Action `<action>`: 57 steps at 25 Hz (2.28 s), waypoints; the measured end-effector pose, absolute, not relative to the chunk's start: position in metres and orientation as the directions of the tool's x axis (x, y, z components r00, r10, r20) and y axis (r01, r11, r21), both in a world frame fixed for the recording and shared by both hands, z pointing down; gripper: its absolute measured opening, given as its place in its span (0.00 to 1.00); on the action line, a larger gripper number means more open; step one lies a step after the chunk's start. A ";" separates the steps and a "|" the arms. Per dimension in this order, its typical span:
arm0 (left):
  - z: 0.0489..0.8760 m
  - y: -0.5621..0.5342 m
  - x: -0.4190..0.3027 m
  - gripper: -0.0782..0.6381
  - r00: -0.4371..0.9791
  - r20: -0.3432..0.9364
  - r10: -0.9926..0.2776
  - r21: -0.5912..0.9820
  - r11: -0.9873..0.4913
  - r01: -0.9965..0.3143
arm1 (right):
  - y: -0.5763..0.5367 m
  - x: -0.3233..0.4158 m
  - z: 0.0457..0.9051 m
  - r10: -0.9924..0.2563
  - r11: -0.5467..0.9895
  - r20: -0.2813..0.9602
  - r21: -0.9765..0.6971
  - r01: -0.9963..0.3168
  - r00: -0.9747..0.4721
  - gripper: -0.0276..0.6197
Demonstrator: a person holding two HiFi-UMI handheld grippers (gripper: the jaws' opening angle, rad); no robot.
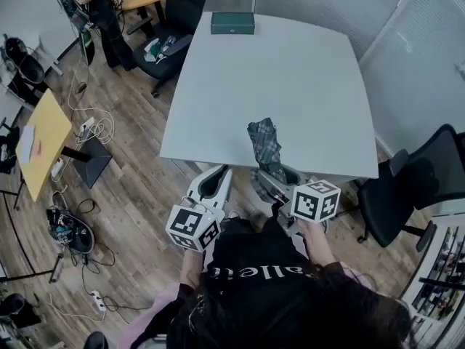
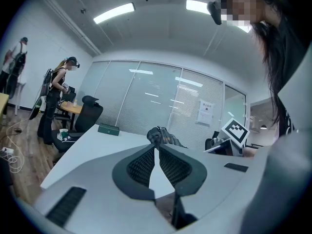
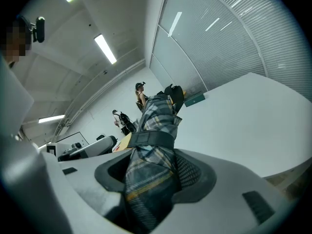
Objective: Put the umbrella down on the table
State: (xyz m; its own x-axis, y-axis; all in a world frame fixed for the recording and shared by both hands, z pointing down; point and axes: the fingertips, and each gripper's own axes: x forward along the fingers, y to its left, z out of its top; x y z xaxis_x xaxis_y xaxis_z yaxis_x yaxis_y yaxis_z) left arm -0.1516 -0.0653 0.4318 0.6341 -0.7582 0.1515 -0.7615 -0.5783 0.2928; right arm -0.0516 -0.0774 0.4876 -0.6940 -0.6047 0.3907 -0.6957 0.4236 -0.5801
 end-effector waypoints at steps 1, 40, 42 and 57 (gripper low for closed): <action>0.432 -0.067 -0.153 0.15 0.638 0.148 -0.756 0.299 -0.580 -0.757 | -0.079 -0.053 0.487 -0.606 0.424 0.396 -0.573 -0.701 -0.690 0.40; 0.457 -0.269 -0.194 0.15 0.509 0.258 -0.822 0.284 -0.439 -0.853 | -0.457 -0.026 0.615 -0.508 0.555 0.696 -0.185 -0.811 -0.507 0.40; 0.461 -0.275 -0.194 0.15 0.502 0.276 -0.820 0.288 -0.428 -0.857 | -0.472 -0.025 0.636 -0.487 0.550 0.722 -0.183 -0.815 -0.491 0.40; 0.472 -0.291 -0.212 0.15 0.432 0.361 -0.826 0.292 -0.340 -0.894 | -0.525 -0.008 0.715 -0.446 0.486 0.786 -0.188 -0.854 -0.427 0.41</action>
State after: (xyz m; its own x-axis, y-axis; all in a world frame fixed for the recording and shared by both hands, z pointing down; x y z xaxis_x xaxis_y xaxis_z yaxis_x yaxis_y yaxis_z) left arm -0.2117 -0.2906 0.4722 0.4319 -0.8265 0.3611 -0.8941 -0.3396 0.2921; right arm -0.0076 -0.5249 0.7154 -0.4273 -0.4463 0.7863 -0.8536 0.4859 -0.1881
